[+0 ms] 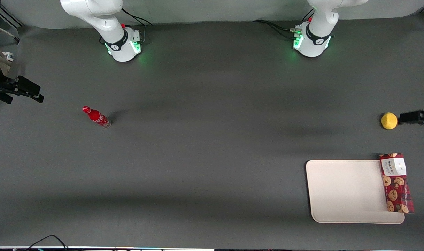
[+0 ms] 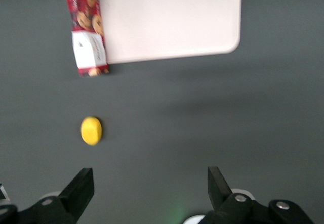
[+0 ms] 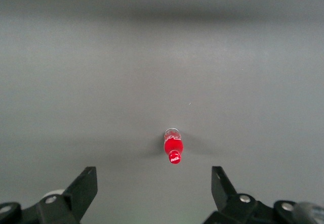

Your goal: Place red cookie box on tray

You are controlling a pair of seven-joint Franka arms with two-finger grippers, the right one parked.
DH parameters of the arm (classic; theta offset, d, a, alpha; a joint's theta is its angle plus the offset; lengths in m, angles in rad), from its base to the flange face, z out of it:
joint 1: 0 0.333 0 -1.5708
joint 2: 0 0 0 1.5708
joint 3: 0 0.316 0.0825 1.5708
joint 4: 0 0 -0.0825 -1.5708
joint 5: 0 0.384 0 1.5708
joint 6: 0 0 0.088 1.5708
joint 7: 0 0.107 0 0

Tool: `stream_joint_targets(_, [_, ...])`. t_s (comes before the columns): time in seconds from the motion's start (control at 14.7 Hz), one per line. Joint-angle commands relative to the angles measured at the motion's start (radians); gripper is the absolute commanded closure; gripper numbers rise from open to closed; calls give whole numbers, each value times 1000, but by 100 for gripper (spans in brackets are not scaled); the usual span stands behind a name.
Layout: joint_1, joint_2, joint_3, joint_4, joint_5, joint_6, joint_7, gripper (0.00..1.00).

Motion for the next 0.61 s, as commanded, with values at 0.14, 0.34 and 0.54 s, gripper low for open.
stream_joint_targets(0.14, [-76, -475, 6, -606, -5, 193, -95, 0])
stream_joint_targets(0.34, [-87, -511, -29, -642, 10, 217, -143, 0])
stream_joint_targets(0.54, [-87, -474, -46, -583, 24, 200, -124, 0])
